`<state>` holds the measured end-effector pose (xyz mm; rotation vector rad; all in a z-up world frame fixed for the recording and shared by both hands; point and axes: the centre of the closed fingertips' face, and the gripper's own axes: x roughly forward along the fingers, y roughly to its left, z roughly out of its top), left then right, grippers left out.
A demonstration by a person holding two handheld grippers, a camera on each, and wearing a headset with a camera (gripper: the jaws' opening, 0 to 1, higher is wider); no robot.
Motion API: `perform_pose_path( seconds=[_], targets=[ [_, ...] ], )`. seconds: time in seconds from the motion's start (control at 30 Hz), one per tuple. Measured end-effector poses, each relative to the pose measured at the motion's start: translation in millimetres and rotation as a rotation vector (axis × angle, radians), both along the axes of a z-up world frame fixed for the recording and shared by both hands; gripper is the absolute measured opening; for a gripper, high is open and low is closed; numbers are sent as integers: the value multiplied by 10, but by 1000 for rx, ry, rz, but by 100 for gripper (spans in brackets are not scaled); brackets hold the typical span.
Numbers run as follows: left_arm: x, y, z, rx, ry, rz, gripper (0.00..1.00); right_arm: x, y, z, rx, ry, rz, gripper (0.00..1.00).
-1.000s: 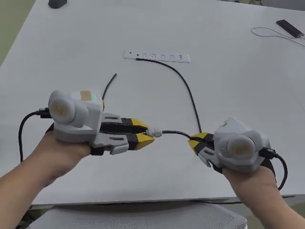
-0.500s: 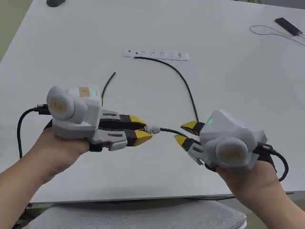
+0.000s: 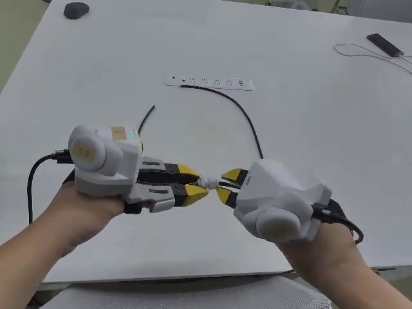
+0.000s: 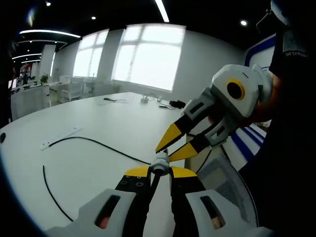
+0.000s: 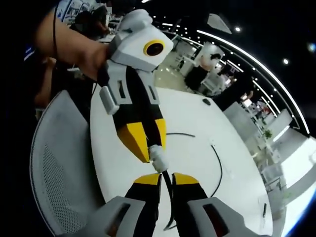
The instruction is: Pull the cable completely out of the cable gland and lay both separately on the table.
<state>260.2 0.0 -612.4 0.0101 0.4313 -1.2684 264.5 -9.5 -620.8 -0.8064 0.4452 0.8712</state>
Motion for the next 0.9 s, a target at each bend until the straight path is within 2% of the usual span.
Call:
perform_pose_path(
  seconds=[0.3,0.9],
  targets=[
    [-36,-8,-4,4,3,-5,15,-18,-25,-17,19,10,2,0],
    [-33,-20,-4,11,-3,-1,14,1,-113,-55,86,69,-67,0]
  ],
)
